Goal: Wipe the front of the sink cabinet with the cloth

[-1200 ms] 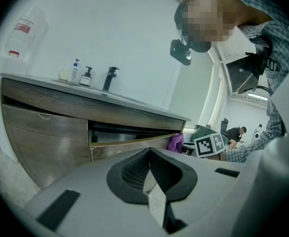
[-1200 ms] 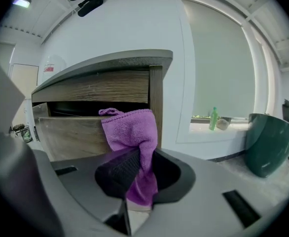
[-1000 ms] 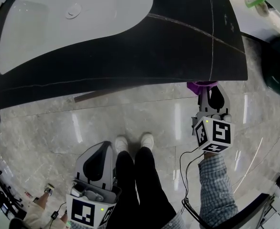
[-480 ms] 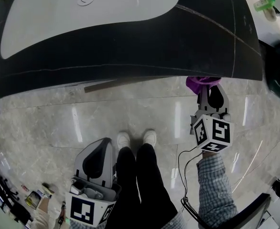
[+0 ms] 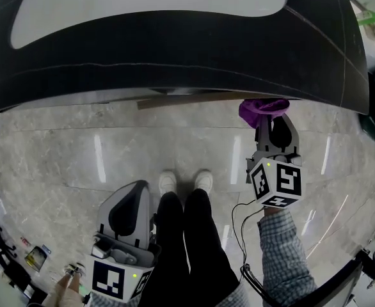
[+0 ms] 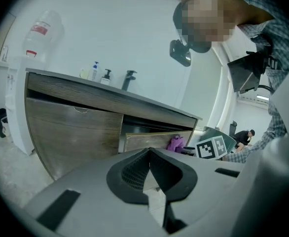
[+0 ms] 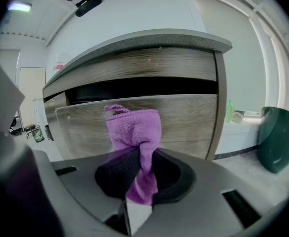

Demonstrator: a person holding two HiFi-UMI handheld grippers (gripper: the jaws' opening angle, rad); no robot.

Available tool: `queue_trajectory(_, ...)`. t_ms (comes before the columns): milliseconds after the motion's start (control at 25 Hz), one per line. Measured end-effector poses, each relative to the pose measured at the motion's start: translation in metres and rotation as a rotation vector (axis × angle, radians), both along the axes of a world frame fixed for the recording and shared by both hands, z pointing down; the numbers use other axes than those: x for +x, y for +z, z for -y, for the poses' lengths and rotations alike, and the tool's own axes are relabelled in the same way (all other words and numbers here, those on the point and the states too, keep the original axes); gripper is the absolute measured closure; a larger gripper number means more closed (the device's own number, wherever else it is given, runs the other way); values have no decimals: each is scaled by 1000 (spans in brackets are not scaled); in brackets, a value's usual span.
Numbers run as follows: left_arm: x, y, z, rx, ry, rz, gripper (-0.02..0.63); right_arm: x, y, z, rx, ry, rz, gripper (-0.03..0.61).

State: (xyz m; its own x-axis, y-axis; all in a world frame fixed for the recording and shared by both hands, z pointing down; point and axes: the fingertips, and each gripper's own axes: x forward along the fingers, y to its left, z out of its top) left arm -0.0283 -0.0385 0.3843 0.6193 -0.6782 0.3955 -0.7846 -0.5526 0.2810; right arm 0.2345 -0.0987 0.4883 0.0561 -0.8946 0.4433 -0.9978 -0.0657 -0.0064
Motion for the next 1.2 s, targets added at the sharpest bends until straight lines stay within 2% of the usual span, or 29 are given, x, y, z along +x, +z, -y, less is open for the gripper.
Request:
queue_trajectory(280, -39, 1, -3, -7, -42, 1, 603, -51, 2, 4, -6, -38, 21, 505)
queue_trajectory(720, -73, 3, -4, 2, -80, 2, 603, -117, 9, 12, -11, -141, 49, 505)
queue_trajectory(920, -88, 1, -2, 6, -113, -26, 603, -151, 16, 17, -18, -186, 63, 505)
queue_trajectory(1200, -113, 12, -3, -1, -142, 2, 603, -192, 31, 23, -25, -247, 77, 504)
